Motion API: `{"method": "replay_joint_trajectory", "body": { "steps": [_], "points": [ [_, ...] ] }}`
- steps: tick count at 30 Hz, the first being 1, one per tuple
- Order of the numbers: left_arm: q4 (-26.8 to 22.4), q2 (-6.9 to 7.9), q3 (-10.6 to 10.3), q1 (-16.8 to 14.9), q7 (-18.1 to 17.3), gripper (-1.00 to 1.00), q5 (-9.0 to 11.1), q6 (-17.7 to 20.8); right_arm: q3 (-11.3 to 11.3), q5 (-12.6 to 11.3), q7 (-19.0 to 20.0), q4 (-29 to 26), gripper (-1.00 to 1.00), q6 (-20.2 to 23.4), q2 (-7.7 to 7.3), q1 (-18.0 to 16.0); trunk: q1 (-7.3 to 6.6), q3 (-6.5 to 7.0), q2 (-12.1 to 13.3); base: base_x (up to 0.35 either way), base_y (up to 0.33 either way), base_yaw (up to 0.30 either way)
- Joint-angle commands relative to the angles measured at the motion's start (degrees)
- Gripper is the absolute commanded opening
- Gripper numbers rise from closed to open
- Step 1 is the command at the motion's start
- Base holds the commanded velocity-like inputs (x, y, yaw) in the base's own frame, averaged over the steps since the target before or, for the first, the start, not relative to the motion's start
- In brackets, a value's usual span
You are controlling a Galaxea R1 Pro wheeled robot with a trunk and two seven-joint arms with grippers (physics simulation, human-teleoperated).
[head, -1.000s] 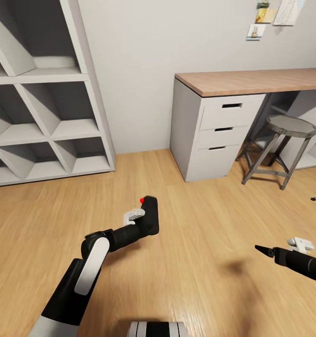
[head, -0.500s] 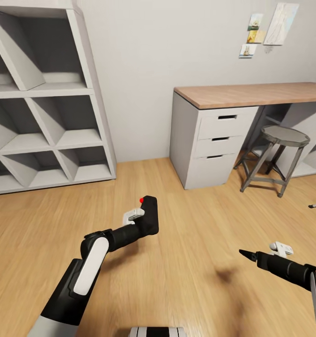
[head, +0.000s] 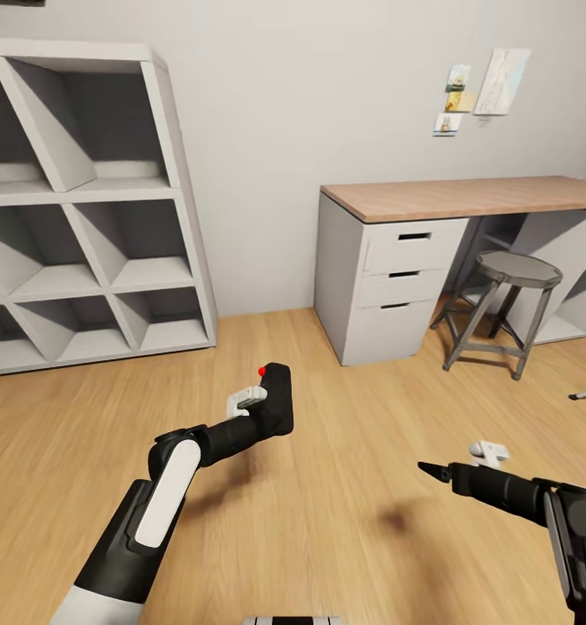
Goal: Attach the digital camera to the camera tripod in the bedroom.
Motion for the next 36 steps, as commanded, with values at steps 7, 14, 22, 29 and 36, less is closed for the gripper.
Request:
{"method": "replay_joint_trajectory", "body": {
  "steps": [7, 14, 22, 29, 36],
  "points": [
    [0.0, 0.04, 0.1, 0.0, 0.2, -1.0, 0.8, 0.2, 0.3, 0.8, 2.5, 0.0, 1.0, 0.2, -0.04, -0.1, -0.19, 1.51, 0.1, 0.0, 0.0, 0.0],
    [0.8, 0.12, 0.3, 0.0, 0.3, -1.0, 0.9, 0.1, 0.8, 0.9, 2.9, 1.1, 1.0, 0.0, 0.36, 0.0, -0.37, 3.06, 0.2, 0.0, 0.0, 0.0],
    [1.7, 0.32, 4.1, 0.0, 0.4, -1.0, 0.8, 0.0, 2.6, 0.8, 7.5, 2.5, 1.0, -0.3, 0.44, 0.0, -0.58, 4.83, 0.3, 0.0, 0.0, 0.0],
    [4.8, 0.31, 5.5, 0.0, 0.7, -1.0, 0.5, -0.1, 2.8, 1.0, 17.5, 2.8, 1.0, -0.4, -0.21, 0.0, -0.76, 6.38, 0.4, 0.0, 0.0, 0.0],
    [8.0, 1.13, 5.3, 0.0, 0.9, -1.0, -2.1, 0.1, 2.6, 0.9, 21.3, 2.9, 1.0, -1.0, -0.38, -0.1, -0.94, 7.93, 0.5, 0.0, 0.0, 0.0]
  ]
}}
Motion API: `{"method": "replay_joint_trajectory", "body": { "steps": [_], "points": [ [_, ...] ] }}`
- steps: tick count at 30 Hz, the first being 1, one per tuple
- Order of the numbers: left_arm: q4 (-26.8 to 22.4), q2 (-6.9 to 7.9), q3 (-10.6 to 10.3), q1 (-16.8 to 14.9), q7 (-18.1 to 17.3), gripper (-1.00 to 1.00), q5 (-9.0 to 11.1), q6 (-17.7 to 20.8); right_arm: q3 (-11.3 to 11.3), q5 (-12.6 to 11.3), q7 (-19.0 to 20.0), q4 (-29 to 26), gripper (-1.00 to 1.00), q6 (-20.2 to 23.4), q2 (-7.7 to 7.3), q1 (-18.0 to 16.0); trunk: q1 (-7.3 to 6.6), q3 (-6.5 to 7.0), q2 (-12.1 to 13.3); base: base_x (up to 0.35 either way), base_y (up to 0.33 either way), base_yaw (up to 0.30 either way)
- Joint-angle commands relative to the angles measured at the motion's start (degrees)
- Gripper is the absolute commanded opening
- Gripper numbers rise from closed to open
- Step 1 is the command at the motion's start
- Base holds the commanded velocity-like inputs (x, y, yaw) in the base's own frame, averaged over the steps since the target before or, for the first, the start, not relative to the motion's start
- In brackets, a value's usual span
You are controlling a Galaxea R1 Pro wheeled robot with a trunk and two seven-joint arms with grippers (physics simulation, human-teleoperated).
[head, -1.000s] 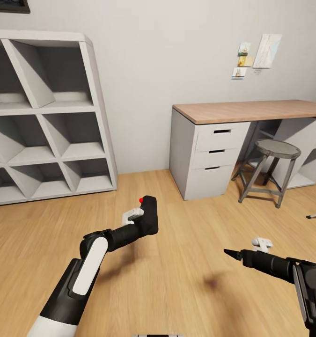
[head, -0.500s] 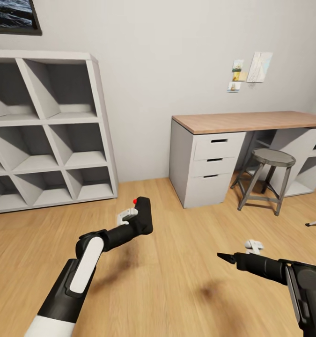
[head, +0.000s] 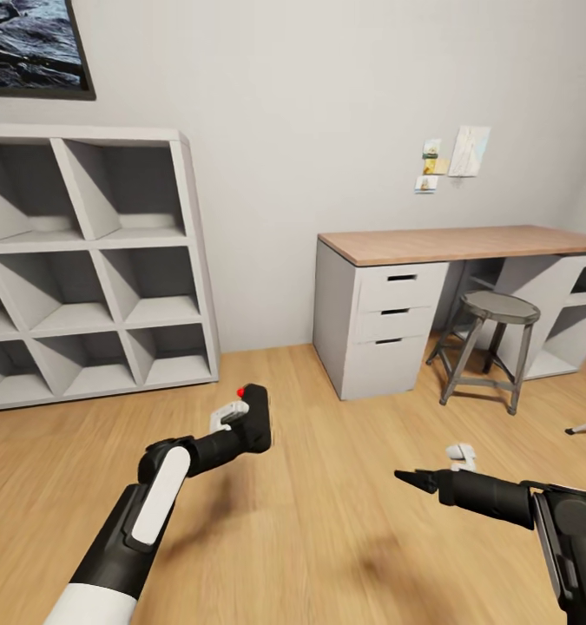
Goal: Attach the digital camera to the camera tripod in the bedroom.
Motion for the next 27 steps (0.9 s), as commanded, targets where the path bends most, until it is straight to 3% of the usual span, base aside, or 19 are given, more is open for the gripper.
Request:
{"method": "replay_joint_trajectory", "body": {
  "steps": [1, 3, 5, 7, 8, 10, 18, 22, 27],
  "points": [
    [0.0, 0.19, -0.1, 0.0, 0.3, -1.0, 0.0, 0.2, -0.1, 0.5, 0.8, -0.1, 1.0, 0.2, 0.0, -0.1, -0.04, 0.17, 0.0, 0.0, 0.0, 0.0],
    [0.1, 0.67, -0.3, 0.0, 0.3, -1.0, -2.0, 0.2, -0.2, 0.3, 1.1, -0.1, 1.0, -0.4, -0.2, -0.1, -0.09, 0.62, 0.0, 0.0, 0.0, 0.0],
    [0.2, 1.05, -0.7, 0.0, 0.3, -1.0, -6.4, 0.3, -0.6, -0.7, 1.4, -0.3, 1.0, -1.0, -0.55, -0.1, -0.14, 1.06, 0.0, 0.0, 0.0, 0.0],
    [0.2, 1.1, -0.9, 0.0, 0.3, -1.0, -9.3, 0.3, -0.8, -1.4, 1.5, -0.4, 1.0, -1.1, -0.7, -0.1, -0.19, 1.5, 0.1, 0.0, 0.0, 0.0],
    [0.2, 0.95, -1.0, 0.0, 0.2, -1.0, -11.9, 0.3, -0.8, -1.9, 1.6, -0.5, 1.0, -1.2, -0.78, -0.2, -0.22, 1.72, 0.1, 0.0, 0.0, 0.0],
    [0.2, 0.8, -1.4, 0.0, 0.2, -1.0, -13.7, 0.4, -0.9, -2.1, 1.6, -0.5, 1.0, -1.3, -0.84, -0.2, -0.27, 2.17, 0.1, 0.0, 0.0, 0.0],
    [0.2, 0.65, -7.3, 0.0, 0.5, -1.0, -15.7, 0.3, -0.9, -2.6, 2.8, -1.0, 1.0, -0.7, -1.53, -0.2, -0.47, 3.94, 0.2, 0.0, 0.0, 0.0],
    [0.2, 0.62, -8.3, 0.0, 0.6, -1.0, -15.8, 0.2, -0.7, -3.3, 3.1, -1.3, 1.0, -0.4, -1.85, -0.2, -0.58, 4.83, 0.3, 0.0, 0.0, 0.0],
    [0.1, 0.6, -8.7, 0.0, 0.6, -1.0, -15.9, 0.2, -0.4, -3.8, 3.2, -1.5, 1.0, -0.3, -1.99, -0.2, -1.68, 5.72, 2.3, 0.0, 0.0, 0.0]
  ]
}}
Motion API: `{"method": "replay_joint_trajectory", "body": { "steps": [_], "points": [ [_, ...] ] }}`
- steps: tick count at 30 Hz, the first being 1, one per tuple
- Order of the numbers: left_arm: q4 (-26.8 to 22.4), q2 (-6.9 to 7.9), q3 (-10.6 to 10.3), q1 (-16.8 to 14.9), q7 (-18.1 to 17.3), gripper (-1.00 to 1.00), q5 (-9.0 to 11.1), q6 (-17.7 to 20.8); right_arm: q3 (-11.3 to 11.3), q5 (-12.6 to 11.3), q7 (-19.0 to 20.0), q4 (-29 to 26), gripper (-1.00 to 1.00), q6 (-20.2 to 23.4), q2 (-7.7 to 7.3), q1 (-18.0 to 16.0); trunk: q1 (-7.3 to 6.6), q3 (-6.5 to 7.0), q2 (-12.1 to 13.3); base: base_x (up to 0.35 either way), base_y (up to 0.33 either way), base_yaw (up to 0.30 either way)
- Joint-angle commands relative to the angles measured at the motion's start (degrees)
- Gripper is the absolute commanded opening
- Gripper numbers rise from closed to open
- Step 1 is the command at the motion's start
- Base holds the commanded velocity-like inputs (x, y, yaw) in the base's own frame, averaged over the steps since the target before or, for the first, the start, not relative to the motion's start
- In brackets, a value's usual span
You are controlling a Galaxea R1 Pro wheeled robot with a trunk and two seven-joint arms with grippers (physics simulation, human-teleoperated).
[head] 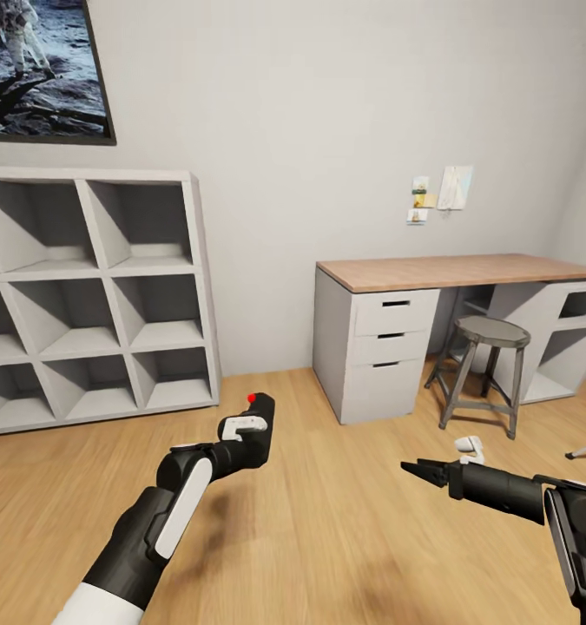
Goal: Attach the digital camera to the camera tripod in the bedroom.
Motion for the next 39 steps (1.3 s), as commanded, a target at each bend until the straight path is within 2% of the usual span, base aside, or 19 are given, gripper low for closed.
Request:
{"method": "replay_joint_trajectory", "body": {
  "steps": [1, 8, 10, 13, 16, 18, 28, 35, 38, 39],
  "points": [
    [-0.1, 0.0, 0.0, 0.0, 0.3, -1.0, 0.4, 0.2, -0.1, 0.6, 0.6, -0.1, 1.0, 0.5, 0.01, -0.1, -0.24, 0.12, 0.4, 0.0, 0.0, 0.0],
    [-0.2, -0.08, -0.8, 0.0, 0.1, -1.0, 0.5, 0.2, 0.1, 0.5, 0.6, -0.1, 1.0, 0.5, -0.01, -0.1, -1.78, 1.38, 3.2, 0.0, 0.0, 0.0],
    [-0.2, -0.12, -2.2, 0.0, 0.1, -1.0, 0.5, 0.2, 0.1, 0.5, 0.6, -0.1, 1.0, 0.6, -0.01, -0.1, -2.21, 1.74, 4.0, 0.0, 0.0, 0.0],
    [-0.3, -0.29, -5.5, 0.0, 0.1, -1.0, 0.5, 0.2, 0.1, 0.4, 0.6, -0.1, 1.0, 0.6, -0.01, -0.1, -2.87, 2.28, 5.2, 0.0, 0.0, 0.0],
    [-0.5, -1.74, -10.4, 0.0, 0.4, -1.0, 0.4, 0.1, 0.1, 0.4, 0.6, 0.0, 1.0, 0.6, -0.01, -0.1, -3.53, 2.82, 6.4, 0.0, 0.0, 0.0],
    [-0.5, -2.18, -11.4, 0.0, 0.7, -1.0, 0.3, 0.1, 0.1, 0.4, 0.6, 0.0, 1.0, 0.6, -0.01, -0.1, -3.97, 3.18, 7.2, 0.0, 0.0, 0.0],
    [-0.4, -2.61, -12.6, 0.0, 1.7, -1.0, 0.2, 0.1, 0.3, 0.4, 0.6, 0.0, 1.0, 0.5, 0.14, -0.1, -6.17, 4.97, 11.2, 0.0, 0.0, 0.0],
    [-0.1, -2.55, -12.4, 0.0, 1.9, -1.0, 0.1, 0.1, 3.9, 0.4, 0.6, 0.1, 1.0, 0.5, 0.31, -0.1, -7.71, 6.23, 14.0, 0.0, 0.0, 0.0],
    [0.0, -2.49, -12.2, 0.0, 3.0, -1.0, 0.1, 0.1, 5.6, 0.4, 0.6, 0.1, 1.0, 0.5, 0.33, -0.1, -8.36, 6.77, 15.2, 0.0, 0.0, 0.0],
    [-0.1, -2.44, -12.0, 0.0, 5.1, -1.0, 0.2, 0.1, 7.4, 0.4, 0.6, 0.2, 1.0, 0.3, 0.31, -0.1, -8.58, 6.95, 15.6, 0.0, 0.0, 0.0]
  ]
}}
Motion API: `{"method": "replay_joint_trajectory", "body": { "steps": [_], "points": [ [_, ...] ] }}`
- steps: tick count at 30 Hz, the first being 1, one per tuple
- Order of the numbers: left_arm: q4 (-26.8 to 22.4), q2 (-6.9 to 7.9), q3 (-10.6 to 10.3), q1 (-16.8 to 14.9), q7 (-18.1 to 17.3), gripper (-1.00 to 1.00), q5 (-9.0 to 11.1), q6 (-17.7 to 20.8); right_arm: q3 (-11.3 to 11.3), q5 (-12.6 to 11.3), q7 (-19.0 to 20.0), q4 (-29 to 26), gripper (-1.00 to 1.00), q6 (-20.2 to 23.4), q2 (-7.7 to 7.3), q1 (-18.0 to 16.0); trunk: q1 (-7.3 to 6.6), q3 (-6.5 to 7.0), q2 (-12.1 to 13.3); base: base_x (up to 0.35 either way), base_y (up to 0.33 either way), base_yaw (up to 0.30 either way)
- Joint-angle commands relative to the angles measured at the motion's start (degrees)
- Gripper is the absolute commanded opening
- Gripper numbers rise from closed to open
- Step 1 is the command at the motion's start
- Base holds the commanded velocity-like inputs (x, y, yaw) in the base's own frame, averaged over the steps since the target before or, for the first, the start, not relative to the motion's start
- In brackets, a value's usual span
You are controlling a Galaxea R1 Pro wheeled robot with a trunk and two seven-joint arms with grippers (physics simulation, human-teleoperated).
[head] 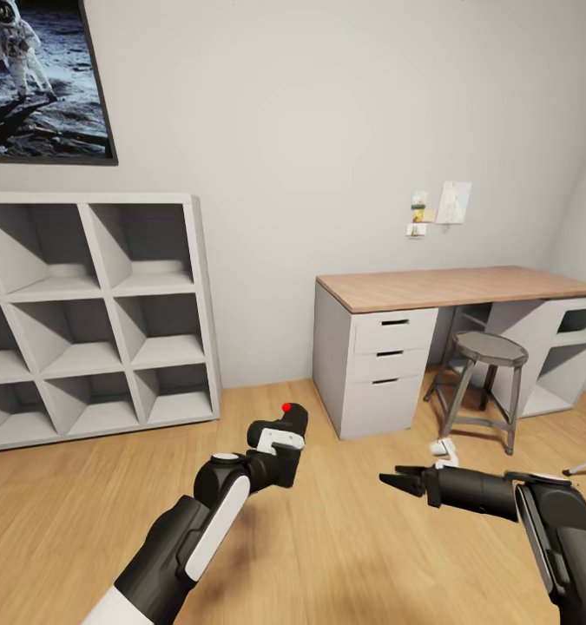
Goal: Attach the digital camera to the camera tripod in the bedroom.
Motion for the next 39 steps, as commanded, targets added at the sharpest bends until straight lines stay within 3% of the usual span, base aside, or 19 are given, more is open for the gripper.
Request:
{"method": "replay_joint_trajectory", "body": {
  "steps": [1, 6, 13, 20, 21, 22, 26, 30, 32, 39],
  "points": [
    [-0.1, 0.01, 0.0, 0.0, 2.2, -1.0, 1.2, 0.1, 1.2, 0.6, 0.5, 0.1, 1.0, 0.3, -0.01, -0.1, -0.24, 0.12, 0.4, 0.0, 0.0, 0.0],
    [-0.2, 0.03, 0.2, 0.0, 4.8, -1.0, 1.3, 0.1, 2.8, 0.9, 0.4, 0.4, 1.0, 0.1, -0.14, -0.1, -1.33, 1.02, 2.4, 0.0, 0.0, 0.0],
    [-0.1, 0.07, 0.3, 0.0, 5.4, -1.0, 1.3, 0.1, 3.0, 0.7, 0.4, 0.2, 1.0, 0.0, -0.35, -0.1, -2.87, 2.28, 5.2, 0.0, 0.0, 0.0],
    [0.8, 0.32, 0.3, 0.0, 7.4, -1.0, 1.2, -1.2, 4.5, -0.8, 0.6, -0.1, 1.0, 0.6, -0.38, -0.1, -4.41, 3.53, 8.0, 0.0, 0.0, 0.0],
    [1.5, 0.36, 0.4, 0.0, 8.9, -1.0, 1.3, -1.9, 5.2, -0.9, 0.6, -0.2, 1.0, 0.6, -0.36, -0.1, -4.63, 3.71, 8.4, 0.0, 0.0, 0.0],
    [3.3, 0.33, 0.5, 0.0, 13.4, -1.0, 1.3, -2.8, 6.4, -1.0, 0.6, -0.2, 1.0, 0.7, -0.33, 0.0, -4.85, 3.89, 8.8, 0.0, 0.0, 0.0],
    [5.1, 0.18, 0.5, 0.0, 19.6, -1.0, 1.3, -4.4, 8.3, -1.2, 0.7, -0.2, 1.0, 0.7, -0.33, 0.0, -5.73, 4.61, 10.4, 0.0, 0.0, 0.0],
    [5.5, 0.11, 0.4, 0.0, 21.6, -1.0, 1.2, -6.9, 10.8, -1.2, 0.7, -0.2, 1.0, 1.3, -0.32, 0.0, -6.61, 5.33, 12.0, 0.0, 0.0, 0.0],
    [5.7, 0.14, 0.5, 0.0, 24.7, -1.0, 1.2, -10.1, 13.8, -1.2, 0.7, -0.2, 1.0, 2.1, -0.31, 0.0, -7.04, 5.69, 12.8, 0.0, 0.0, 0.0],
    [5.8, 0.16, 0.4, 0.0, 28.2, -1.0, 1.3, -11.8, 15.0, -1.2, 0.7, -0.2, 1.0, 2.3, -0.31, 0.0, -8.58, 6.94, 15.6, 0.0, 0.0, 0.0]
  ]
}}
